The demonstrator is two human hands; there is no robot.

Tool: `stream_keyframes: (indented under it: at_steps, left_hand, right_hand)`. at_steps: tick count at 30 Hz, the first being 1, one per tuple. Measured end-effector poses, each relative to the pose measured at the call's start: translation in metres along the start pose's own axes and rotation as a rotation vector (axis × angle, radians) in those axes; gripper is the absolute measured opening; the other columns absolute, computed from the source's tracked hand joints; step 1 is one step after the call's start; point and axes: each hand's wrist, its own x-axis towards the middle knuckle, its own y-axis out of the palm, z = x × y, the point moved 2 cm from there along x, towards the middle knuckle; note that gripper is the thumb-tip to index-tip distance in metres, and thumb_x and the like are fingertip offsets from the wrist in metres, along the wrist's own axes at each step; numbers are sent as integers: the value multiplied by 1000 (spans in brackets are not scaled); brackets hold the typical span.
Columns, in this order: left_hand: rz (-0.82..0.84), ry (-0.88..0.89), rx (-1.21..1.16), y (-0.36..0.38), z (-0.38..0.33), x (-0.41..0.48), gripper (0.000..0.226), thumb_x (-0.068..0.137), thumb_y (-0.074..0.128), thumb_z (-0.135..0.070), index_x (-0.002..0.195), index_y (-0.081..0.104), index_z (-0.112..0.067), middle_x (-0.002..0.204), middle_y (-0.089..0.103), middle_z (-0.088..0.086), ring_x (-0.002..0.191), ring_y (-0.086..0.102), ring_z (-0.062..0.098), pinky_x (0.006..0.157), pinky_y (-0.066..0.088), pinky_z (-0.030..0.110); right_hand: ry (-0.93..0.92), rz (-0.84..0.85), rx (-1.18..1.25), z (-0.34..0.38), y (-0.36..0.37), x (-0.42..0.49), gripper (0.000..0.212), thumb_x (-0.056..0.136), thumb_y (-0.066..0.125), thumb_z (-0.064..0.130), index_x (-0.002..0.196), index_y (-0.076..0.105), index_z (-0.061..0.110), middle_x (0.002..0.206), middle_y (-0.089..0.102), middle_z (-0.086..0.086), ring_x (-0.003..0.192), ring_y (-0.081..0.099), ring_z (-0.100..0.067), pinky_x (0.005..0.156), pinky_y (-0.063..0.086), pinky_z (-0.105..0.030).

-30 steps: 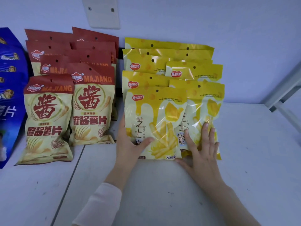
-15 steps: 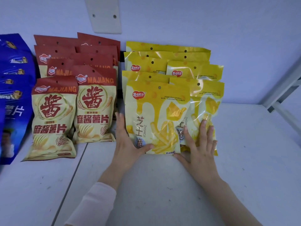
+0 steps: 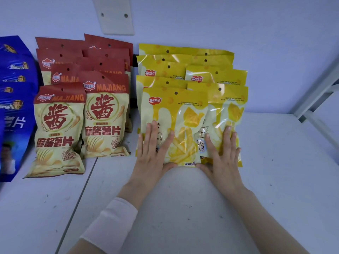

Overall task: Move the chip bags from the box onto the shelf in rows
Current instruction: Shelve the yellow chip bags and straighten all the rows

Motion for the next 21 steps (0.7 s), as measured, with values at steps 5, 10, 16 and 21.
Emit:
stream_keyframes:
  at_steps: [5,10,16,21]
  left_hand:
    - [-32,-92,-81,4,-6,-2,77,87,32,-60,149,4,-24,150,6,27,141,7,39,114,11,50]
    - [-22,-110,-101,5,-9,-4,77,87,31,-58,149,1,-23,149,8,27,140,9,39,109,19,50]
    - [9,-117,-109,4,-9,-4,79,85,33,-58,149,1,-24,150,5,25,140,5,39,106,20,51]
    - [43,-137,-132,2,-9,-5,80,84,35,-57,149,-1,-27,152,1,23,142,1,36,108,18,48]
  right_hand:
    - [-22,-20,18,0,0,-2,74,82,35,66,144,19,29,151,-7,-25,139,-8,-44,98,19,-70]
    - [-27,-60,7,0,1,-7,73,80,62,47,141,28,29,151,-3,-22,138,-2,-43,95,23,-72]
    - [2,-87,-36,3,2,-7,69,82,59,48,142,29,29,151,0,-24,138,1,-44,91,29,-72]
    - [64,-111,-71,27,6,4,73,80,56,50,143,24,31,151,2,-23,136,0,-49,88,28,-75]
